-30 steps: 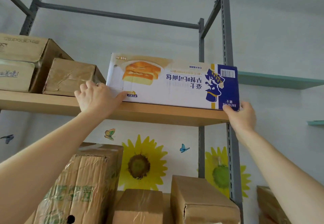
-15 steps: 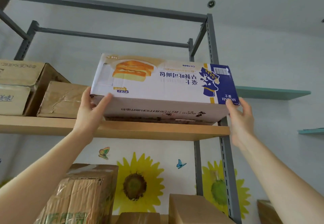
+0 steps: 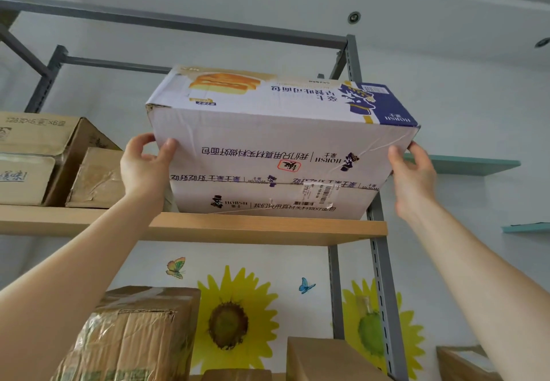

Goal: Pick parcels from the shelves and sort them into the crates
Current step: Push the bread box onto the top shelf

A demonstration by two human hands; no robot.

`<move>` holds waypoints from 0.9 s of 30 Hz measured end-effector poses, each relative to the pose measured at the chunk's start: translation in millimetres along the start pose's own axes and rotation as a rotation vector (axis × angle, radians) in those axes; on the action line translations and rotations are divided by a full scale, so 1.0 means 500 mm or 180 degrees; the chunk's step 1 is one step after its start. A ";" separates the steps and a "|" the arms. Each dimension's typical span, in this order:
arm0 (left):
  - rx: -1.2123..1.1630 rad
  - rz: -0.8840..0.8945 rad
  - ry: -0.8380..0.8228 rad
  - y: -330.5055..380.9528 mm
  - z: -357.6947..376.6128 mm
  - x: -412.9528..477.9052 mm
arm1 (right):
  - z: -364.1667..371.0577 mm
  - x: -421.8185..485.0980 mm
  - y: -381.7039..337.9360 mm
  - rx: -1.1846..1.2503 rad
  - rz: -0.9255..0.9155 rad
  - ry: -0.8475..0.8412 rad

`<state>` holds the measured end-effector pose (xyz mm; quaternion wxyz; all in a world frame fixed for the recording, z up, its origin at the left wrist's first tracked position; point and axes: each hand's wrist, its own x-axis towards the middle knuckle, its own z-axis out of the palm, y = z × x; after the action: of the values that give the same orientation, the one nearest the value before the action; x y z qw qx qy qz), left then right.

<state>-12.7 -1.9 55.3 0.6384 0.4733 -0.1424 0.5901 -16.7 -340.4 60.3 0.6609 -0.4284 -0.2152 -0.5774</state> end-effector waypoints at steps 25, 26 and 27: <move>0.0377 -0.1175 -0.0695 -0.035 0.029 0.018 | -0.009 0.019 0.045 -0.1246 0.1113 -0.0695; 0.0331 -0.1169 -0.0646 -0.033 0.029 0.019 | -0.011 0.018 0.040 -0.1200 0.1036 -0.0676; 0.0286 -0.1187 -0.0619 -0.030 0.027 0.018 | -0.016 0.021 0.040 -0.1167 0.0995 -0.0687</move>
<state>7.9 -4.6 62.3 0.6980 0.5742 -0.0868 0.4190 3.0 -353.7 57.9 0.6267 -0.6281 -0.1074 -0.4486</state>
